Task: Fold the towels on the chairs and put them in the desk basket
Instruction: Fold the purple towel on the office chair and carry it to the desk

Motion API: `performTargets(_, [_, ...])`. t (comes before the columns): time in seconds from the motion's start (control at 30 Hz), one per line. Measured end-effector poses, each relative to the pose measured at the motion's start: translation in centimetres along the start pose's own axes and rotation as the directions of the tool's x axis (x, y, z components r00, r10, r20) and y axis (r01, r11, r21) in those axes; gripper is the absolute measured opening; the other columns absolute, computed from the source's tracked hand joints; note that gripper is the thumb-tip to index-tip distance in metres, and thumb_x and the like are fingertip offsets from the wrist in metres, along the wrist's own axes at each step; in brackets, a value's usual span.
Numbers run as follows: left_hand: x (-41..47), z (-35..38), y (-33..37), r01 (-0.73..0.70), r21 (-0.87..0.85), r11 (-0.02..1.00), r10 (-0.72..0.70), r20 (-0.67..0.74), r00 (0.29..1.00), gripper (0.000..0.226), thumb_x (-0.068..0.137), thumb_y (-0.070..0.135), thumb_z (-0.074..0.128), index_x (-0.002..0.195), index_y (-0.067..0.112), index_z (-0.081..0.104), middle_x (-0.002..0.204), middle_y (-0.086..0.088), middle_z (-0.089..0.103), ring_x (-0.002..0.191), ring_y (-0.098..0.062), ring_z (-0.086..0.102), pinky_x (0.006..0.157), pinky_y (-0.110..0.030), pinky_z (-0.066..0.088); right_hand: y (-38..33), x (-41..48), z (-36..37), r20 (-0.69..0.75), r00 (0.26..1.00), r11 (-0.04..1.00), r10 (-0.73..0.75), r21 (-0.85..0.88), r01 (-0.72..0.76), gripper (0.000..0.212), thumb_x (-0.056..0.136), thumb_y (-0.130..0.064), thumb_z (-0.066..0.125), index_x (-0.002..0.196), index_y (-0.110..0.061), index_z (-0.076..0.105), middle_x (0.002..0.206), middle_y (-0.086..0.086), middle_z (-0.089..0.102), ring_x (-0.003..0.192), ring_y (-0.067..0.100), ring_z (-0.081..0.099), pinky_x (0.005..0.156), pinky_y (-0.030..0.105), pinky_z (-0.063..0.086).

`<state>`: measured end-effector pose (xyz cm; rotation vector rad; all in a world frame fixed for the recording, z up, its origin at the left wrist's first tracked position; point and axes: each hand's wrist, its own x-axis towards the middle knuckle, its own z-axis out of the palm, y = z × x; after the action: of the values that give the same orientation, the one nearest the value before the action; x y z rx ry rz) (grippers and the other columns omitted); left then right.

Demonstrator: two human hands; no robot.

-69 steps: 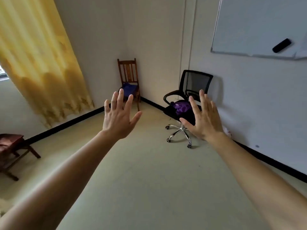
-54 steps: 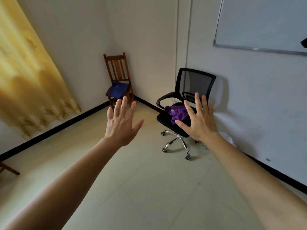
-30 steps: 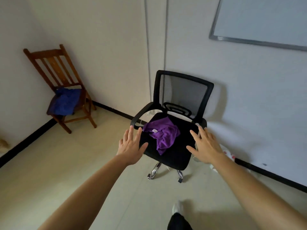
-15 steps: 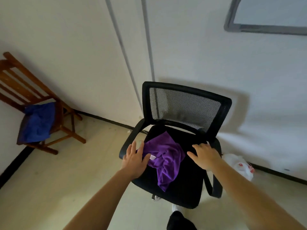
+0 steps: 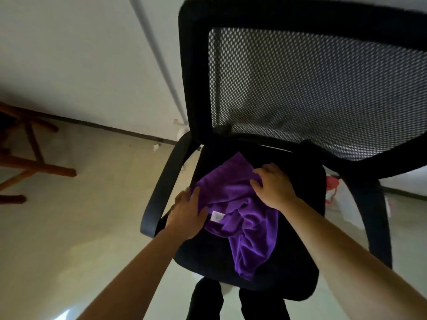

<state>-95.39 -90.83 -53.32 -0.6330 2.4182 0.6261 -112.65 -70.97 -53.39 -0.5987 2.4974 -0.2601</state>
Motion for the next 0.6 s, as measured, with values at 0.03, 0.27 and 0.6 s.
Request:
performTargets(0.03, [1.0, 0.6, -0.6, 0.014, -0.026, 1.000, -0.014, -0.016, 1.000, 0.069, 0.100, 0.045, 0.042, 0.156, 0.019, 0.012, 0.159, -0.014, 0.020, 0.147, -0.033, 0.018, 0.116, -0.050, 0.029, -0.2, 1.0, 1.4, -0.027, 0.999, 1.000, 0.022, 0.001, -0.022, 0.049, 0.096, -0.037, 0.056, 0.139, -0.013, 0.055, 0.139, 0.015, 0.054, 0.138, 0.037, 0.040, 0.112, 0.047, 0.037])
performTargets(0.27, [3.5, 3.8, -3.1, 0.258, -0.239, 0.936, -0.287, -0.094, 0.953, 0.060, 0.094, 0.036, 0.058, 0.147, 0.020, 0.033, 0.125, -0.014, 0.058, 0.111, -0.034, 0.058, 0.091, -0.043, 0.047, -2.1, 4.7, 8.1, -0.035, 0.985, 0.983, 0.169, 0.079, -0.166, 0.072, 0.099, -0.040, 0.054, 0.154, -0.004, 0.026, 0.145, 0.023, 0.049, 0.135, 0.039, 0.044, 0.112, 0.047, 0.032])
performTargets(0.6, [-0.9, 0.5, -1.6, 0.051, -0.309, 0.950, -0.116, -0.198, 0.973, 0.021, 0.095, 0.017, 0.059, 0.112, 0.008, 0.066, 0.095, -0.010, 0.059, 0.080, -0.028, 0.061, 0.071, -0.031, 0.046, -1.0, -0.8, 3.0, 0.116, 0.951, 0.787, 0.286, 0.538, -0.303, 0.029, 0.089, -0.031, 0.067, 0.106, -0.007, 0.066, 0.098, 0.010, 0.070, 0.093, 0.027, 0.065, 0.084, 0.037, 0.052])
